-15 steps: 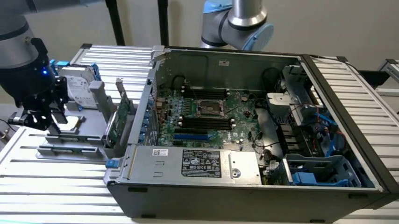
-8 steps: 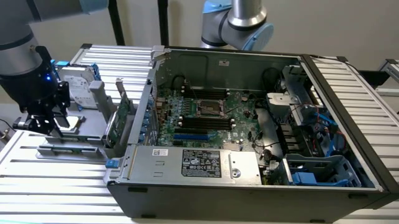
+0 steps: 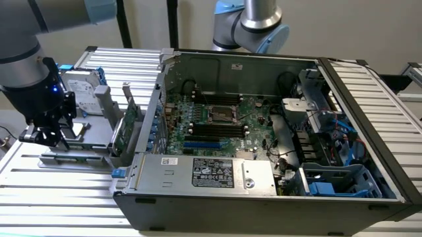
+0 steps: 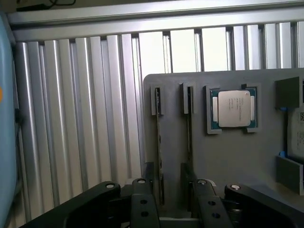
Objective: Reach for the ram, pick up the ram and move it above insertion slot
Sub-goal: 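Pick up the ram and move it above insertion slot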
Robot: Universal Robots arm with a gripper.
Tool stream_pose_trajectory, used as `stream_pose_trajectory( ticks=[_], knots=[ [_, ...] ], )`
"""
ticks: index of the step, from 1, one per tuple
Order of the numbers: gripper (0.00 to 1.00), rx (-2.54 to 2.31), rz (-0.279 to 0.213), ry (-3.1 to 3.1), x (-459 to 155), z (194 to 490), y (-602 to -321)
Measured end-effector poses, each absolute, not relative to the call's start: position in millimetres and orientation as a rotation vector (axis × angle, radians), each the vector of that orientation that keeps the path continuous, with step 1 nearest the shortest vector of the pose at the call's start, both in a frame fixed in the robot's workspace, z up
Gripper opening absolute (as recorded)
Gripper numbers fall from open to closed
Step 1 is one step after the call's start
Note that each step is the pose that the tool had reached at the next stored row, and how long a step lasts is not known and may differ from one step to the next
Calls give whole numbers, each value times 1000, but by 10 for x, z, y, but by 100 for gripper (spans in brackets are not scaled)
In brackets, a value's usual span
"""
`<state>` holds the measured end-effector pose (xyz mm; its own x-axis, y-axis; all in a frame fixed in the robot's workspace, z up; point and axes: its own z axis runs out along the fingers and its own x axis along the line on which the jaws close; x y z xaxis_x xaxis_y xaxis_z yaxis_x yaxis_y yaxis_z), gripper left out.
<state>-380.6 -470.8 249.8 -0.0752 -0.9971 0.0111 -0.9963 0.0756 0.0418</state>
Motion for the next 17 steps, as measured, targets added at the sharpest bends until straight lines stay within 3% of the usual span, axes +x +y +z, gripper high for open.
stream_pose_trajectory(
  ticks=[17],
  knots=[
    [36, 2146, -38, -2240, -3832, 2241, -4718]
  ],
)
